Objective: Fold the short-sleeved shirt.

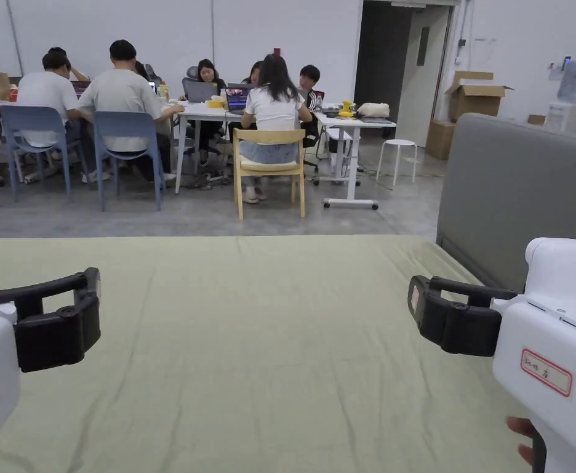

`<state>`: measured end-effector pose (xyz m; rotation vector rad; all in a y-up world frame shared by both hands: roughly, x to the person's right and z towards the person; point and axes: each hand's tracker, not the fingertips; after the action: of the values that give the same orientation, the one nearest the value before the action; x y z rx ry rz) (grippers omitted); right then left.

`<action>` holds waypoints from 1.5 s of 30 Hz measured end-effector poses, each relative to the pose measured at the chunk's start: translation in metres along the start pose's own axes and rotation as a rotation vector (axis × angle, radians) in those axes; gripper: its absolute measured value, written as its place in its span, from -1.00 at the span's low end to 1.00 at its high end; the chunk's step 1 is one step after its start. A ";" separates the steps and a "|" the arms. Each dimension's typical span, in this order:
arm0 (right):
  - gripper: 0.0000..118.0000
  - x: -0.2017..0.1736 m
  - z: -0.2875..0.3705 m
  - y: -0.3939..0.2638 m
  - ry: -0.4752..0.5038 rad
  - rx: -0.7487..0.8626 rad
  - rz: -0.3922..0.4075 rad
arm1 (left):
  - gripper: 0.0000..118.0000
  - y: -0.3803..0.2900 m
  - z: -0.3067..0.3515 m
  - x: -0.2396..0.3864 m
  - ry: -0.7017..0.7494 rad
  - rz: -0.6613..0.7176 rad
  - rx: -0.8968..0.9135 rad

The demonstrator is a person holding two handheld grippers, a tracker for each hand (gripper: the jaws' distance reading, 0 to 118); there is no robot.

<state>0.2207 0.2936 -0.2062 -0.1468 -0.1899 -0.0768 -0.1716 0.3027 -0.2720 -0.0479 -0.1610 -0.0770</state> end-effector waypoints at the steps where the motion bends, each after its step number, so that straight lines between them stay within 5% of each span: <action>1: 1.00 -0.001 0.001 0.002 -0.008 -0.006 0.005 | 0.96 0.001 0.001 0.000 0.000 0.001 0.002; 8: 1.00 0.004 0.003 0.007 0.034 0.025 -0.018 | 0.96 0.004 0.003 0.003 -0.007 0.005 0.007; 11: 1.00 0.004 0.001 0.014 -0.013 -0.084 0.067 | 0.96 0.004 0.003 0.005 -0.009 -0.003 0.003; 16: 1.00 0.003 0.002 0.006 -0.030 0.041 0.098 | 0.96 0.005 0.004 0.007 -0.014 -0.003 0.003; 23: 1.00 0.016 0.003 0.012 0.144 0.010 -0.061 | 0.96 0.005 0.005 0.008 -0.015 -0.005 -0.002; 29: 1.00 0.012 -0.001 0.015 -0.003 -0.011 -0.029 | 0.96 0.006 0.006 0.009 -0.018 -0.006 -0.002; 40: 1.00 0.009 0.006 0.023 0.073 0.061 -0.040 | 0.96 0.006 0.008 0.008 -0.019 -0.002 -0.005; 45: 1.00 -0.010 0.001 0.015 -0.100 0.053 0.088 | 0.96 0.007 0.008 0.006 -0.008 0.012 0.007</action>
<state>0.2118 0.3093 -0.2095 -0.1065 -0.2847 0.0233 -0.1668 0.3094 -0.2630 -0.0424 -0.1691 -0.0641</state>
